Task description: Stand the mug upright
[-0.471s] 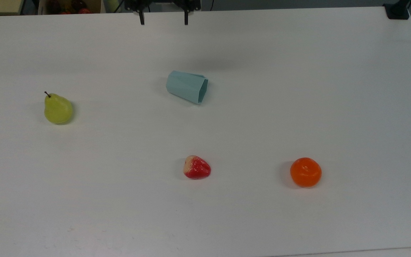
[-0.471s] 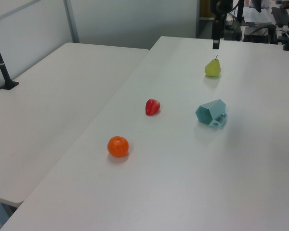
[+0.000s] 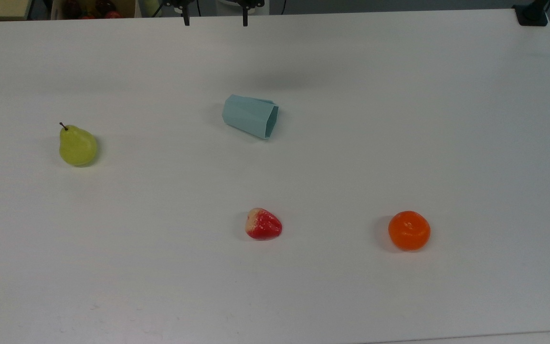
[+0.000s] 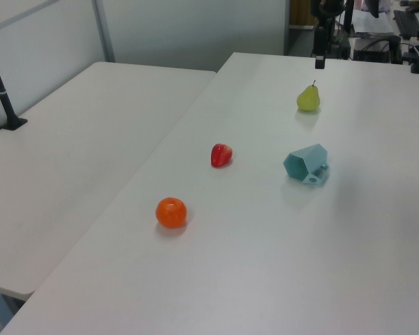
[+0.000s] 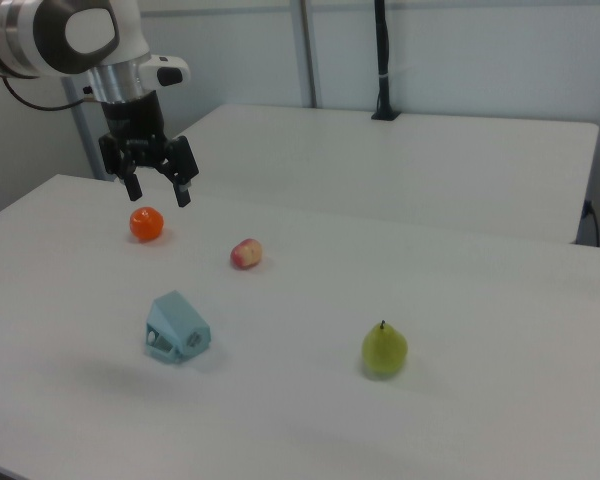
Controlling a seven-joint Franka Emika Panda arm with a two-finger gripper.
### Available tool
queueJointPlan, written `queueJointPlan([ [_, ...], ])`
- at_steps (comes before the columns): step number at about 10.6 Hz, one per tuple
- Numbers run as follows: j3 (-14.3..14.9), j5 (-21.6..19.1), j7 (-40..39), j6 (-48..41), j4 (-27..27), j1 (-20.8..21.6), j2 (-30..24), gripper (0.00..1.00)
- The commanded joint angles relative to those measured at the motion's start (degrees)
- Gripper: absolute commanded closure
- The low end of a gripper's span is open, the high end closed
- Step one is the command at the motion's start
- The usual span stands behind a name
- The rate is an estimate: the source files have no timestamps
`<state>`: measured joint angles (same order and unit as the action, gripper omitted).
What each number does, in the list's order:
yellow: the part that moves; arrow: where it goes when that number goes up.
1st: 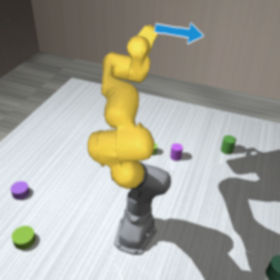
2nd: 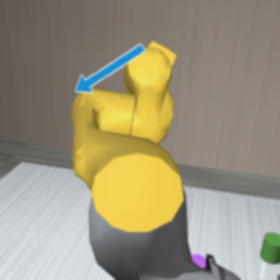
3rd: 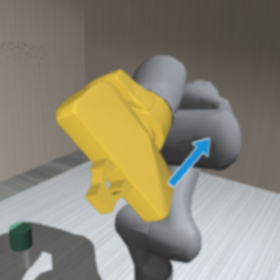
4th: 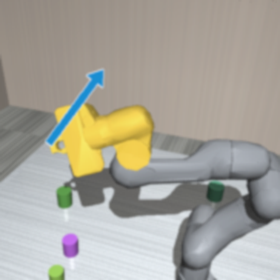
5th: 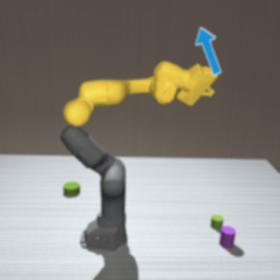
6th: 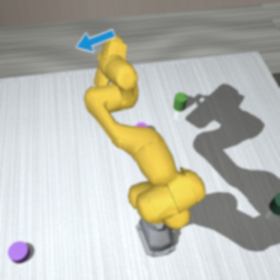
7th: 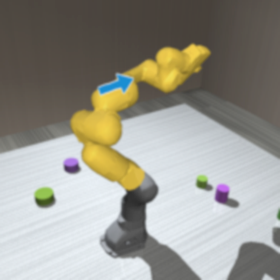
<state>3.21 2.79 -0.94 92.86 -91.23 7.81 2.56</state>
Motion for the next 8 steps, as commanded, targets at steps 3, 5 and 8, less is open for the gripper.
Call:
queueJointPlan([
  [3,-0.49,-0.07,3.46,-0.14,-1.23,1.94,0.87,0.0],
  [5,-0.75,5.6,8.99,-0.05,-1.32,5.18,3.32,0.0],
  [8,-1.63,14.33,18.75,-0.05,-1.41,9.66,7.98,0.0],
])
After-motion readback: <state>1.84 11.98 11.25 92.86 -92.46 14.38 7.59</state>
